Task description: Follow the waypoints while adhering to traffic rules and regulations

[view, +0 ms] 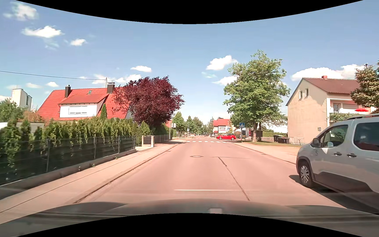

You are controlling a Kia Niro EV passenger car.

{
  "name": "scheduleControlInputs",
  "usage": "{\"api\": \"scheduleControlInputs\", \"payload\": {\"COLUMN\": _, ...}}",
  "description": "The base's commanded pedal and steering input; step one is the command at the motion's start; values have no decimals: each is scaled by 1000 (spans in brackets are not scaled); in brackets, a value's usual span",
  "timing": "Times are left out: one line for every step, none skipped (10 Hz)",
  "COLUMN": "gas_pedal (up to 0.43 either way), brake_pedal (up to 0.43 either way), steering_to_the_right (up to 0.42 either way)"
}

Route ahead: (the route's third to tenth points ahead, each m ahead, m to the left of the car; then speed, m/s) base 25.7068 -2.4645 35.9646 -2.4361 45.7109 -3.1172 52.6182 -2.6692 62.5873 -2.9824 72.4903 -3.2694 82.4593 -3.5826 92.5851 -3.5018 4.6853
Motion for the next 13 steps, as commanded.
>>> {"api": "scheduleControlInputs", "payload": {"gas_pedal": 177, "brake_pedal": 0, "steering_to_the_right": 88}}
{"api": "scheduleControlInputs", "payload": {"gas_pedal": 177, "brake_pedal": 0, "steering_to_the_right": 90}}
{"api": "scheduleControlInputs", "payload": {"gas_pedal": 177, "brake_pedal": 0, "steering_to_the_right": 91}}
{"api": "scheduleControlInputs", "payload": {"gas_pedal": 177, "brake_pedal": 0, "steering_to_the_right": 91}}
{"api": "scheduleControlInputs", "payload": {"gas_pedal": 177, "brake_pedal": 0, "steering_to_the_right": 91}}
{"api": "scheduleControlInputs", "payload": {"gas_pedal": 177, "brake_pedal": 0, "steering_to_the_right": 86}}
{"api": "scheduleControlInputs", "payload": {"gas_pedal": 177, "brake_pedal": 0, "steering_to_the_right": 76}}
{"api": "scheduleControlInputs", "payload": {"gas_pedal": 177, "brake_pedal": 0, "steering_to_the_right": 59}}
{"api": "scheduleControlInputs", "payload": {"gas_pedal": 177, "brake_pedal": 0, "steering_to_the_right": 40}}
{"api": "scheduleControlInputs", "payload": {"gas_pedal": 177, "brake_pedal": 0, "steering_to_the_right": 23}}
{"api": "scheduleControlInputs", "payload": {"gas_pedal": 177, "brake_pedal": 0, "steering_to_the_right": 11}}
{"api": "scheduleControlInputs", "payload": {"gas_pedal": 177, "brake_pedal": 0, "steering_to_the_right": 9}}
{"api": "scheduleControlInputs", "payload": {"gas_pedal": 177, "brake_pedal": 0, "steering_to_the_right": 10}}
